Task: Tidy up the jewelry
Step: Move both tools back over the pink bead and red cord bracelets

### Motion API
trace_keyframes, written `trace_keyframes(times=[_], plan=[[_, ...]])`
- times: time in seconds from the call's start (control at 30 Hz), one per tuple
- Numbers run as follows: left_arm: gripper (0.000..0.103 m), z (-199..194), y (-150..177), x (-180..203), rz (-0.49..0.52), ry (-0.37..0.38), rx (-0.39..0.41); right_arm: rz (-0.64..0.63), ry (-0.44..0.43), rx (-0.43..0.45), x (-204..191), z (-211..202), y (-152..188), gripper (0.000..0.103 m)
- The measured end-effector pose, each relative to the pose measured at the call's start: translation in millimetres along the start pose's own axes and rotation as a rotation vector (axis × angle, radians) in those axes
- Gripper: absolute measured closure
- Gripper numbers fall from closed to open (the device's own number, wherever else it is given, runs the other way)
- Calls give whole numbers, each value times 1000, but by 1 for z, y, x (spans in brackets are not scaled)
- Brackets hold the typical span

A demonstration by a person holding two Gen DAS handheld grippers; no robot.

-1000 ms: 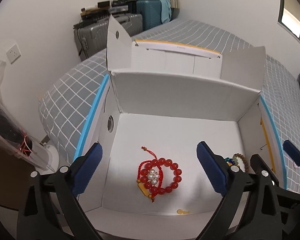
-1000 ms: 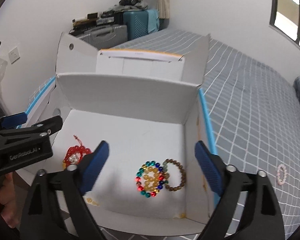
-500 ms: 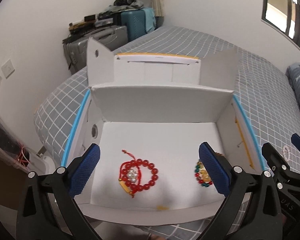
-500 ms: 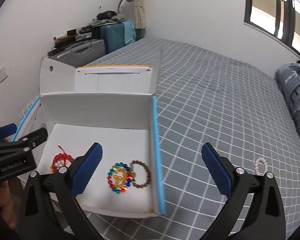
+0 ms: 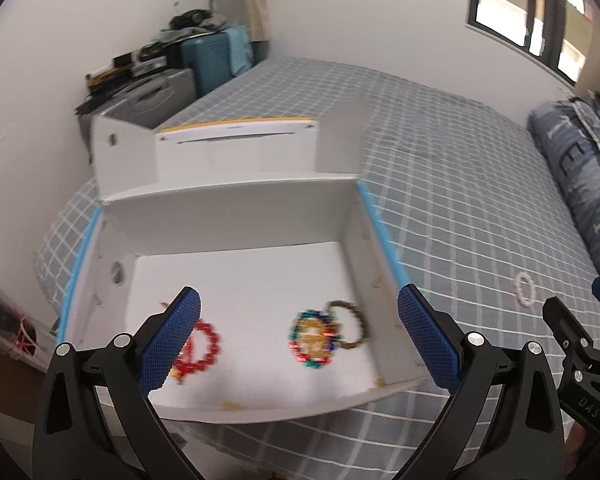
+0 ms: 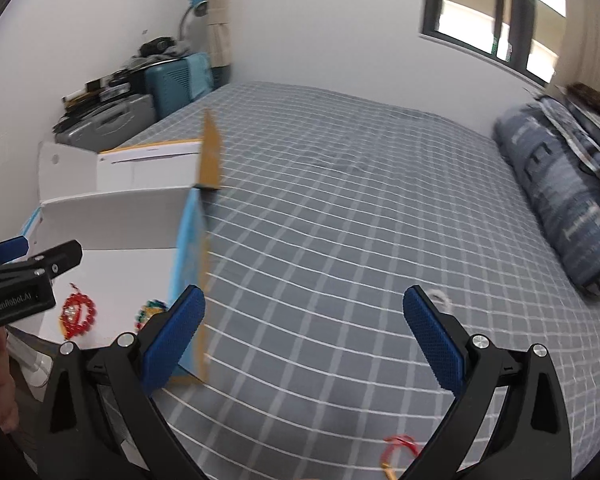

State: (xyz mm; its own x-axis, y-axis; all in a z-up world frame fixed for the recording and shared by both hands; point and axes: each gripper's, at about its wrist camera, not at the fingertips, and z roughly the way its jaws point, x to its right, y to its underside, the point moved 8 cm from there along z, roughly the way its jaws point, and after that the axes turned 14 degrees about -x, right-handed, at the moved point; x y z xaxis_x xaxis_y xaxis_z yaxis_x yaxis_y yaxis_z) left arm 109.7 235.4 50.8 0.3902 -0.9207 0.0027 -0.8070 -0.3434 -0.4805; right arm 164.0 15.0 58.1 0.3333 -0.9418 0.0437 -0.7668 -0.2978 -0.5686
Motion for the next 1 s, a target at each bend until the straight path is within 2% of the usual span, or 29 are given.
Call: trace_keyframes(times=[0.3,0.5,0.7,0.9,1.0], plan=[[6,2,6,96,118,63,-17,75,60,-34,79,-12,47,8],[6,15,8,168,233,81,-41,105,81,-60,116,-14,79,8],[6,40,2,225,293,121,-91,128,91,-102,137,-3,105,8],[6,74,-3,274,318,173,-140,176,40,-153,148,23,139,8],[6,95,-4,297,362,156,-153,185,8,-176,148,38,155,8]])
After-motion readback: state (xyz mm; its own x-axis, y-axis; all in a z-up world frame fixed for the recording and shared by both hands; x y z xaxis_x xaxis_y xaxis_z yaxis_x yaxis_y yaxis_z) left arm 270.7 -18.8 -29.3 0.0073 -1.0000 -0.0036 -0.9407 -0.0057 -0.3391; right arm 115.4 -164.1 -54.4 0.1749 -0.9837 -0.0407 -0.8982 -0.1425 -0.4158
